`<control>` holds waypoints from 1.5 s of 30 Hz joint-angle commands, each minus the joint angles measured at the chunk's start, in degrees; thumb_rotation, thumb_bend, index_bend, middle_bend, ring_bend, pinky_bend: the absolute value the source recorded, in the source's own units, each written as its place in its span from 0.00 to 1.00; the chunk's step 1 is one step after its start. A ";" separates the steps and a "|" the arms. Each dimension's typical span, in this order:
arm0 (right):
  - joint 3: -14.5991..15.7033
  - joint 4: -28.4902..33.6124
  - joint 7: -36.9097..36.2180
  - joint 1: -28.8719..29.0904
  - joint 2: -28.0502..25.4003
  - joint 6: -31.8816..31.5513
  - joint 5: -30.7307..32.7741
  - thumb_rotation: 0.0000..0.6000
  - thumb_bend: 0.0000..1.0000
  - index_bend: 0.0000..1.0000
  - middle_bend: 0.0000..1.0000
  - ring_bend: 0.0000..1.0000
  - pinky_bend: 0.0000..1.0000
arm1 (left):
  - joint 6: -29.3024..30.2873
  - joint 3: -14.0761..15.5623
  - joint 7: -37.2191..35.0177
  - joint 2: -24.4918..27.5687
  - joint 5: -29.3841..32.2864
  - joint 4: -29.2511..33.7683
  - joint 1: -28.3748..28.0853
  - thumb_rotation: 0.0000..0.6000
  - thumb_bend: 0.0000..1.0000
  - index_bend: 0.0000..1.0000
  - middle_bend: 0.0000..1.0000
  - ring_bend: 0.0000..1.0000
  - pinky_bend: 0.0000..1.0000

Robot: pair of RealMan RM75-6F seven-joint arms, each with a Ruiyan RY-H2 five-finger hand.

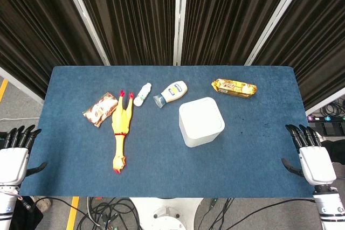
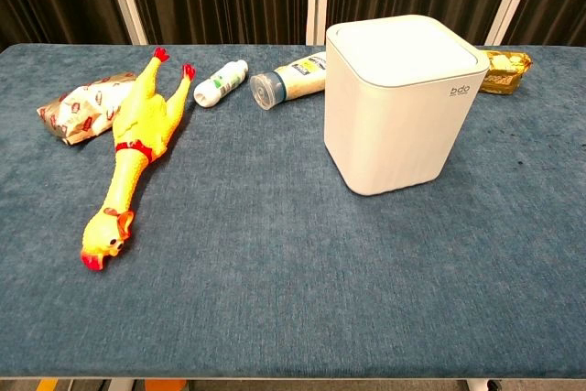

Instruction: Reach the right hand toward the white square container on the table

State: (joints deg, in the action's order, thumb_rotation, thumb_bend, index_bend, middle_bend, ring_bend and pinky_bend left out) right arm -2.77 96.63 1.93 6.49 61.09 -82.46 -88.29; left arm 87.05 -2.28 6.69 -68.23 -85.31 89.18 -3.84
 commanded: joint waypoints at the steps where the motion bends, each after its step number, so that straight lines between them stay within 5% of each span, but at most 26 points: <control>1: 0.10 -0.14 -0.20 0.10 0.21 0.14 -0.17 1.00 0.15 0.00 0.10 0.00 0.00 | -0.07 0.07 0.06 0.15 0.12 0.28 0.10 1.00 0.00 0.15 0.08 0.00 0.00; 12: 0.69 0.67 -3.07 2.83 -1.19 2.25 -4.66 1.00 0.15 0.00 0.10 0.00 0.00 | 0.17 0.07 0.59 0.99 -0.13 1.75 0.23 1.00 0.00 0.15 0.08 0.00 0.00; 20: -3.99 5.39 -2.10 14.61 -3.70 13.67 -7.08 1.00 0.15 0.13 0.16 0.00 0.00 | 0.38 0.11 0.42 1.29 -0.69 1.91 0.20 1.00 0.00 0.15 0.08 0.00 0.00; 28: -6.72 4.89 0.19 25.35 1.97 27.00 -2.76 1.00 0.15 0.25 0.21 0.00 0.00 | -0.16 0.23 -0.58 1.40 -0.36 1.13 0.23 1.00 0.00 0.15 0.08 0.00 0.00; 45: -5.19 3.15 9.98 29.62 9.59 30.92 3.99 1.00 0.18 0.36 0.30 0.00 0.00 | -0.11 0.26 -4.31 -0.03 -0.61 -2.58 0.31 1.00 0.00 0.15 0.08 0.00 0.00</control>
State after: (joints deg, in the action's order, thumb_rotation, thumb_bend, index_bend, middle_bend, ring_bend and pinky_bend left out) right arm -8.12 99.66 11.75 35.99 70.53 -51.53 -84.45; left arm 86.87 -2.08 2.48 -68.17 -85.86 86.69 -3.58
